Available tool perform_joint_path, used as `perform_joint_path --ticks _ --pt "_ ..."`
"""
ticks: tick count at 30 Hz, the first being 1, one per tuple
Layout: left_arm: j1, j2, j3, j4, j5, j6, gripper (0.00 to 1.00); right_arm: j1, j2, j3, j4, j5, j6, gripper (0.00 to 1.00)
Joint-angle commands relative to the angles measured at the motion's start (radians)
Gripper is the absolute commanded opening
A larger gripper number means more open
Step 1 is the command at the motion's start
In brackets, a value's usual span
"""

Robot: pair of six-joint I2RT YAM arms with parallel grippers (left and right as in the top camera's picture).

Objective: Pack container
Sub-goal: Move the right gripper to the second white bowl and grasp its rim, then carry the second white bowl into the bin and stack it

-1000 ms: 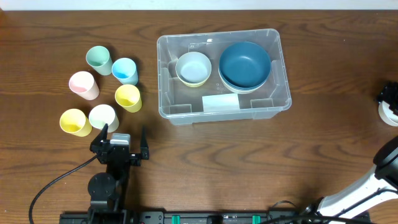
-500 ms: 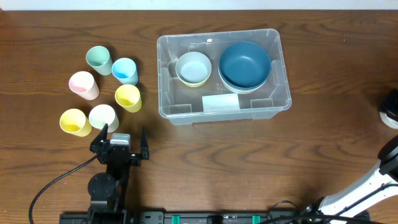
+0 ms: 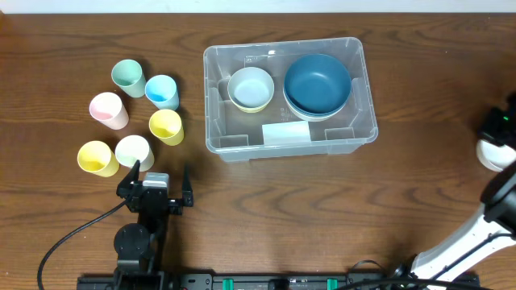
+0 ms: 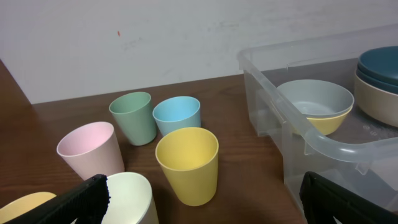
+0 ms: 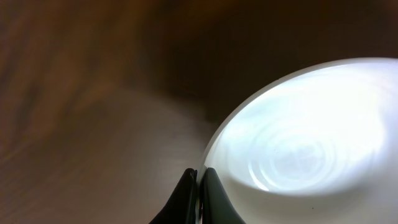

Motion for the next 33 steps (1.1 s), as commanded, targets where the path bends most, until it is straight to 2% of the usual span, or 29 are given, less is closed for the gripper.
perform_joint_path --ticks 1,8,11,24,28,33 --pt "0.004 -0.006 -0.021 -0.031 -0.013 -0.010 0.98 0.107 0.009 -0.005 -0.016 -0.063 0.006 0.01" --pt "0.004 -0.006 -0.021 -0.031 -0.013 -0.010 0.98 0.316 -0.004 0.014 -0.035 -0.069 0.006 0.01" --pt "0.004 -0.006 -0.021 -0.031 -0.013 -0.010 0.98 0.364 -0.020 0.056 -0.066 -0.069 0.006 0.01" --pt "0.004 -0.006 -0.021 -0.031 -0.013 -0.010 0.98 0.483 -0.253 0.456 -0.311 -0.077 0.006 0.01" --pt "0.004 -0.006 -0.021 -0.031 -0.013 -0.010 0.98 0.567 -0.351 0.491 -0.307 -0.113 0.005 0.01" --pt "0.004 -0.006 -0.021 -0.031 -0.013 -0.010 0.98 0.753 -0.418 0.491 -0.271 -0.181 0.005 0.01"
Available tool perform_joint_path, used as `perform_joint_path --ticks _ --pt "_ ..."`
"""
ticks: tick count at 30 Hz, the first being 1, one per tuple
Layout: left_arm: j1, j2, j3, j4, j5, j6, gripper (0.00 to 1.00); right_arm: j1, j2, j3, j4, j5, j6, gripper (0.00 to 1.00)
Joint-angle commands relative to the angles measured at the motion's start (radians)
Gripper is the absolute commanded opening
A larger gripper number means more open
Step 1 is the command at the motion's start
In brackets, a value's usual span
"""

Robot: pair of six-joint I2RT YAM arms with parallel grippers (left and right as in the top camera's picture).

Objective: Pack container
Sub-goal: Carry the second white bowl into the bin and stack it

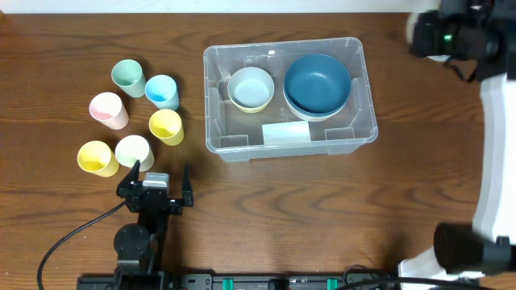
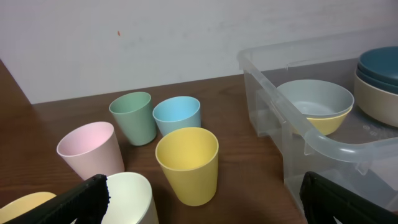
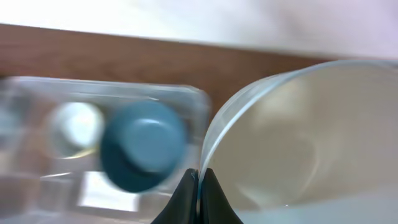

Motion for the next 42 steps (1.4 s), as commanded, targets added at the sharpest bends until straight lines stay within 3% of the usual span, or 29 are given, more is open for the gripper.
perform_joint_path --ticks 1,8,16,42 --pt "0.004 -0.006 -0.021 -0.031 -0.013 -0.009 0.98 0.138 -0.002 0.000 0.017 -0.064 0.005 0.01" --pt "0.004 -0.006 -0.021 -0.031 -0.013 -0.009 0.98 0.391 0.085 -0.002 0.070 -0.032 0.005 0.01" --pt "0.004 -0.006 -0.021 -0.031 -0.013 -0.009 0.98 0.545 0.265 -0.002 0.141 0.003 0.001 0.01" --pt "0.004 -0.006 -0.021 -0.030 -0.013 -0.009 0.98 0.595 0.599 -0.002 0.267 0.003 -0.017 0.01"
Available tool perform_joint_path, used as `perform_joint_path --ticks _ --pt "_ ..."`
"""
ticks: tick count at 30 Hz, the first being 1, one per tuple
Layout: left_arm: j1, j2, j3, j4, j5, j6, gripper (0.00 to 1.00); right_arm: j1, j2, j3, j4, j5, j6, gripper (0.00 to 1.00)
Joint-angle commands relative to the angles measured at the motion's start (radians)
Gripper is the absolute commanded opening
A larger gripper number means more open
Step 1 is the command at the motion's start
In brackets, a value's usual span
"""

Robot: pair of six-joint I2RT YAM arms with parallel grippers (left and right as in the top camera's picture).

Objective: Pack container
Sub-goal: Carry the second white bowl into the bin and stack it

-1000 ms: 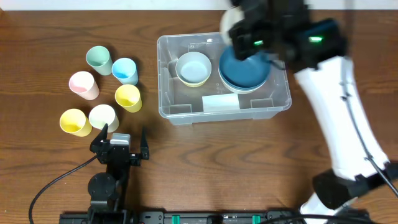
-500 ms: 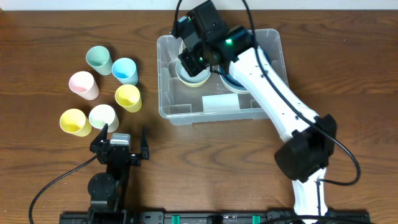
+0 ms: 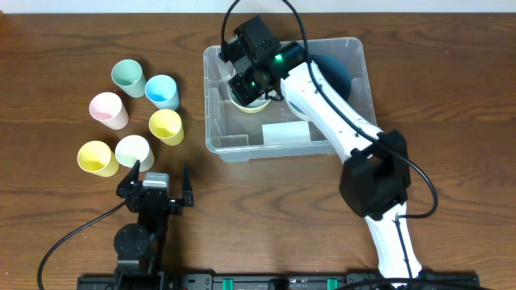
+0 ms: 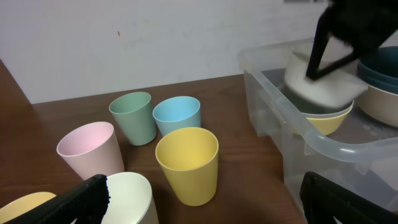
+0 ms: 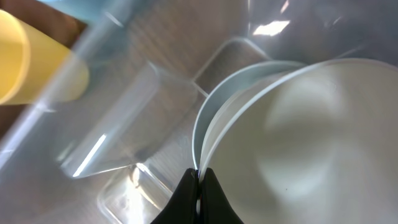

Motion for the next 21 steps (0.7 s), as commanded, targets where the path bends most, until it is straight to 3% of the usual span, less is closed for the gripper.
perform_joint_path --ticks 1,4,7,8,21 --pt "0.004 -0.006 -0.021 -0.031 -0.013 -0.009 0.98 0.010 0.026 0.000 0.005 0.003 -0.016 0.01" --pt "0.004 -0.006 -0.021 -0.031 -0.013 -0.009 0.98 0.010 0.031 0.000 0.008 0.003 -0.016 0.05" --pt "0.004 -0.006 -0.021 -0.031 -0.013 -0.009 0.98 0.010 0.031 0.000 0.012 0.003 -0.016 0.42" --pt "0.004 -0.006 -0.021 -0.031 -0.013 -0.009 0.98 0.010 0.031 0.000 0.013 0.002 -0.016 0.48" --pt "0.004 -0.006 -0.021 -0.031 -0.013 -0.009 0.98 0.009 -0.116 0.042 -0.014 -0.087 -0.012 0.50"
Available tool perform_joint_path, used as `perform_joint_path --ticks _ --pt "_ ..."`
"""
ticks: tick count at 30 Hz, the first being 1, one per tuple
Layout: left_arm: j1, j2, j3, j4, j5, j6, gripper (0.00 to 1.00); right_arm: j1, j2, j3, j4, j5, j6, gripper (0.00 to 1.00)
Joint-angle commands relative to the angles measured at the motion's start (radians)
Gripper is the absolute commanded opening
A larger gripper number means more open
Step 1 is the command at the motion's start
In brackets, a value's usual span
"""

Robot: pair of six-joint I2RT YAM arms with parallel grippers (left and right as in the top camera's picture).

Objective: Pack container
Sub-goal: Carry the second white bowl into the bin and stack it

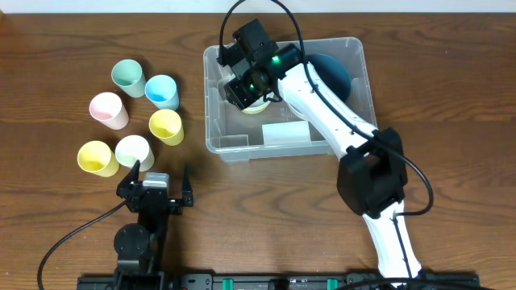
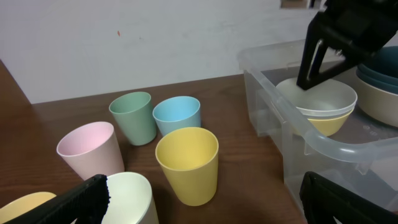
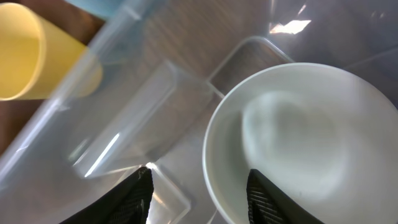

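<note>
The clear plastic container (image 1: 355, 133) stands on the table at back centre. In its left half a white bowl (image 3: 298, 143) rests on top of a stack of small bowls, with a yellow bowl (image 2: 326, 122) under it. My right gripper (image 3: 199, 199) hangs open over the white bowl's left rim, holding nothing, and shows as the right gripper (image 1: 242, 87) from overhead. A dark blue bowl (image 2: 379, 62) tops the stack in the right half. My left gripper (image 2: 199, 208) is open near the table's front left, in front of the cups.
Several cups stand left of the container: green cup (image 1: 127, 76), blue cup (image 1: 162, 91), pink cup (image 1: 108, 109), yellow cup (image 1: 166, 126), white cup (image 1: 133, 151) and another yellow cup (image 1: 96, 158). A flat pale piece (image 1: 286, 133) lies in the container's front part.
My right gripper was shut on the white bowl's rim just over the small-bowl stack. Now it is open and the bowl sits on that stack. The left arm has not moved.
My right gripper first held the white bowl at the table's far right edge. Then it held it near the back right, beyond the container. Then the bowl was over the small bowls in the container, and now lies there, let go.
</note>
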Motion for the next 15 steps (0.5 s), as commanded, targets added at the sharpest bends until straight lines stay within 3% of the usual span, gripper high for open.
perform_joint_path --ticks 1,5,8,15 --pt "0.004 -0.006 -0.021 -0.031 -0.013 -0.009 0.98 0.006 -0.143 0.040 -0.017 -0.030 0.000 0.50" --pt "0.004 -0.006 -0.021 -0.031 -0.013 -0.009 0.98 -0.018 -0.269 0.040 -0.074 0.029 0.001 0.51" --pt "0.004 -0.006 -0.021 -0.030 -0.013 -0.009 0.98 -0.061 -0.370 0.040 -0.147 0.117 0.016 0.57" --pt "0.004 -0.006 -0.021 -0.030 -0.013 -0.009 0.98 -0.266 -0.515 0.040 -0.350 0.321 0.231 0.66"
